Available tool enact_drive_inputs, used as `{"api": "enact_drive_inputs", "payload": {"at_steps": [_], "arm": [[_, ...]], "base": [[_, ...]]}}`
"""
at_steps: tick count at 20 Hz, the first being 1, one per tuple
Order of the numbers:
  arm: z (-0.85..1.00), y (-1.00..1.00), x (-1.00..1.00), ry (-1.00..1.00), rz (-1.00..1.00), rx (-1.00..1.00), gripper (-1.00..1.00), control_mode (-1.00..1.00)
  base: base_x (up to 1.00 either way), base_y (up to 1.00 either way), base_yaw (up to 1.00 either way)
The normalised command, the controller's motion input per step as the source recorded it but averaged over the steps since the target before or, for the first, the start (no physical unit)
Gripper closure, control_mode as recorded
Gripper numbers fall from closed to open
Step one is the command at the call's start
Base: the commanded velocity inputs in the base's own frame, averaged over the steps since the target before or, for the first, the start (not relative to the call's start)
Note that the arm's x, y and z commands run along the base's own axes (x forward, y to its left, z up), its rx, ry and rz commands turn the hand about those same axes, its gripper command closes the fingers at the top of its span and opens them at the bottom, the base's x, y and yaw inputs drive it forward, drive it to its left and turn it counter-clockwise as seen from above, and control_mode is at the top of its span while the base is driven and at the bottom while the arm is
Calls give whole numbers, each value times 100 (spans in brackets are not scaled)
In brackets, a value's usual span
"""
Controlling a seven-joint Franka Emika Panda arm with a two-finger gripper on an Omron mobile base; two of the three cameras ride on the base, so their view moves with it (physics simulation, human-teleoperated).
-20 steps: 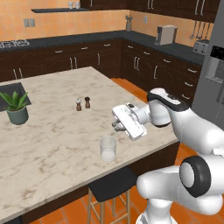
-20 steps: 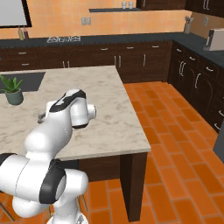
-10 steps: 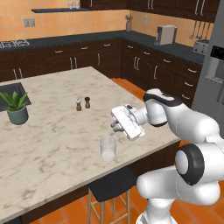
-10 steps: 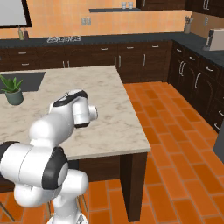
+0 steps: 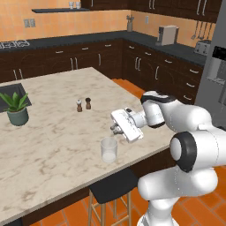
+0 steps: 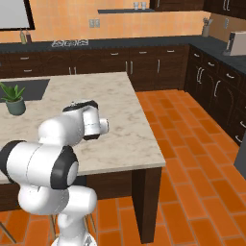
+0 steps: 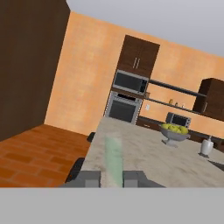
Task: Take a straw from the drawer in front and place it inside the glass cup on the dining counter.
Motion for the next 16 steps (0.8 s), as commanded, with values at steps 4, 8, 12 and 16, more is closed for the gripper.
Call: {"api": "enact_drive_inputs", "payload": {"at_steps": [4,8,12,16], "arm": [[-28,0,33,0,0,0,100,-100],[-24,2,42,1,0,0,100,-100],[-28,14,30,5,0,0,100,-100],[-32,26,-7,9,0,0,100,-100]], "base": [[0,0,0],[0,0,0],[0,0,0],[0,0,0]]}}
